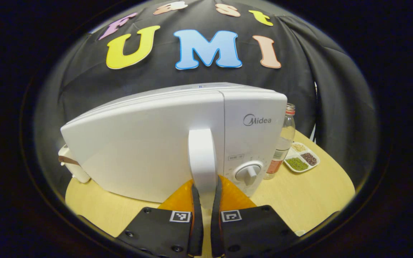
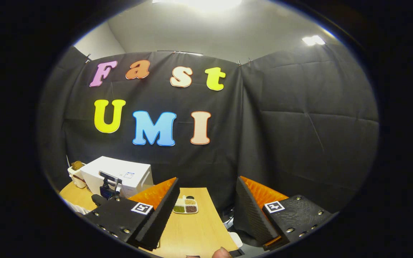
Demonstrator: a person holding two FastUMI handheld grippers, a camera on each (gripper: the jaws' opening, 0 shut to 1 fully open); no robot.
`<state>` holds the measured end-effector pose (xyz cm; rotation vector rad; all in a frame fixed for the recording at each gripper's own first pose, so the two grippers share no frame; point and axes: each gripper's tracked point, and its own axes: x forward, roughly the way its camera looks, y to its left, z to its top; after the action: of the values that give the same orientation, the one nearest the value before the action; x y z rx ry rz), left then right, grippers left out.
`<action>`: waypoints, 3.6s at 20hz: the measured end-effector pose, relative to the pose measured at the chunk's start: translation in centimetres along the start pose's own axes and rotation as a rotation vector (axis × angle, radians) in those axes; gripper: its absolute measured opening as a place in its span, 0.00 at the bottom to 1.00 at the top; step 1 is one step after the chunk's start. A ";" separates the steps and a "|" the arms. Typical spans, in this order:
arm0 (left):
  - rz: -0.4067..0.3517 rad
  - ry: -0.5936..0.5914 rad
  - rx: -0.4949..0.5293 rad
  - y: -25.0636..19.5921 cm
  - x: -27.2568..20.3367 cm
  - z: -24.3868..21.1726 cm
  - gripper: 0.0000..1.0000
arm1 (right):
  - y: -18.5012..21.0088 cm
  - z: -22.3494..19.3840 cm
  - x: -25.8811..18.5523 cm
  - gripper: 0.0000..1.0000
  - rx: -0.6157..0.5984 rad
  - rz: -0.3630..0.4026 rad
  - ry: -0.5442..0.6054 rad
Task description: Open the microwave oven with the left hand, put the food in, and close the microwave oven.
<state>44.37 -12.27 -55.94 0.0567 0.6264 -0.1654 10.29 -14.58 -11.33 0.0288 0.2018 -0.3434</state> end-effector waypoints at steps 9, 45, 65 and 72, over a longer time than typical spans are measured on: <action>0.022 -0.029 -0.034 3.2 -11.2 -6.3 0.17 | -1.4 -0.6 -3.5 0.97 0.023 0.027 -0.014; 0.035 0.072 -0.261 30.2 -30.2 -20.4 0.51 | 25.8 -20.4 0.2 0.98 0.020 0.256 0.438; 0.501 -0.009 -0.164 22.7 -46.4 -8.4 0.81 | 29.7 -42.5 3.9 0.99 -0.059 0.376 0.878; 0.519 -0.152 -0.139 18.8 -52.9 -2.1 0.81 | 29.6 -46.3 2.9 0.97 -0.105 0.329 0.921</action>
<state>4.15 13.71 -26.50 0.0705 0.4524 0.3726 14.07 15.16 -57.43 0.1148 1.1133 0.0338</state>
